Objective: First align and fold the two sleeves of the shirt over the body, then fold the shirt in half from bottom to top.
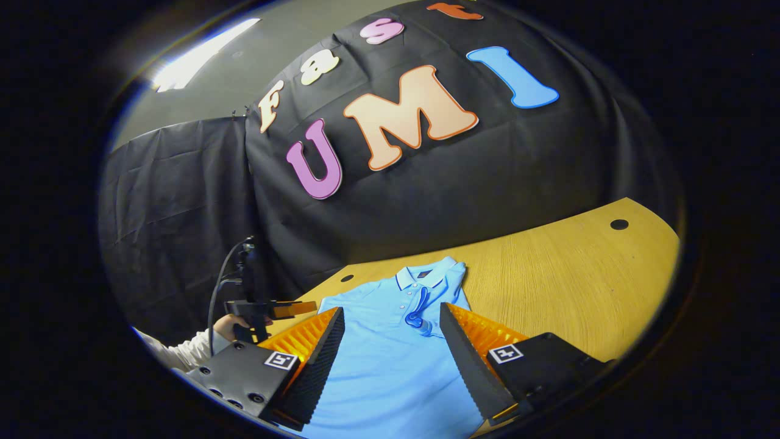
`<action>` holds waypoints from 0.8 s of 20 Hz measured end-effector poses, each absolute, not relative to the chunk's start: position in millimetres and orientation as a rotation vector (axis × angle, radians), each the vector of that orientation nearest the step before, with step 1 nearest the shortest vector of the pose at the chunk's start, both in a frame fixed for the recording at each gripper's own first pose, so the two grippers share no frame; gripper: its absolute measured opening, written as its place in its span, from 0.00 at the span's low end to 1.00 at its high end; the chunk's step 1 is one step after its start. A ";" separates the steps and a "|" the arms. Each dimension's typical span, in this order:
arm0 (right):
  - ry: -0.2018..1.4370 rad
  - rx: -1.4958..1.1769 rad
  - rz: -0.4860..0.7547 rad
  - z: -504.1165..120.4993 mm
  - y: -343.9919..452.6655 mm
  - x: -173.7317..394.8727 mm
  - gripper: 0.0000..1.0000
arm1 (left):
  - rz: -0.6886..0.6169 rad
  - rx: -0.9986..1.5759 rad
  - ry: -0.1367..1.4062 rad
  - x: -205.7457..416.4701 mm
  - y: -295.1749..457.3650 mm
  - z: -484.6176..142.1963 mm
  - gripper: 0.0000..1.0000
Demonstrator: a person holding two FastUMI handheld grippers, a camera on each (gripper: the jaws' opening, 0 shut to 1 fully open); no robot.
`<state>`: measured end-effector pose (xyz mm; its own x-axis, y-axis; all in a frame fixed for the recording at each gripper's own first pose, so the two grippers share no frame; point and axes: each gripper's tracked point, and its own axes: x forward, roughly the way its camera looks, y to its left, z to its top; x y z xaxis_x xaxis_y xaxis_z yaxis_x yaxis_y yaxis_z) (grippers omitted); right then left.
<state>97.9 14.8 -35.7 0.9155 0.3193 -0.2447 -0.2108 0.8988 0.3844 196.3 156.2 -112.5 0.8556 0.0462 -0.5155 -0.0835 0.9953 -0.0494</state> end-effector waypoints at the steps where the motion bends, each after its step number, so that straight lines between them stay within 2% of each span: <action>1: 0.289 0.362 0.265 -31.7 10.4 90.4 0.98 | 0.078 -0.093 0.556 201.5 159.4 -115.3 0.95; 8: 0.196 0.389 0.152 -18.6 -26.3 50.7 0.97 | 0.142 -0.118 0.672 221.9 183.9 -146.6 0.95; 16: 0.150 0.428 0.095 -13.4 -52.4 37.9 0.97 | 0.159 -0.070 0.725 222.3 183.0 -157.3 0.95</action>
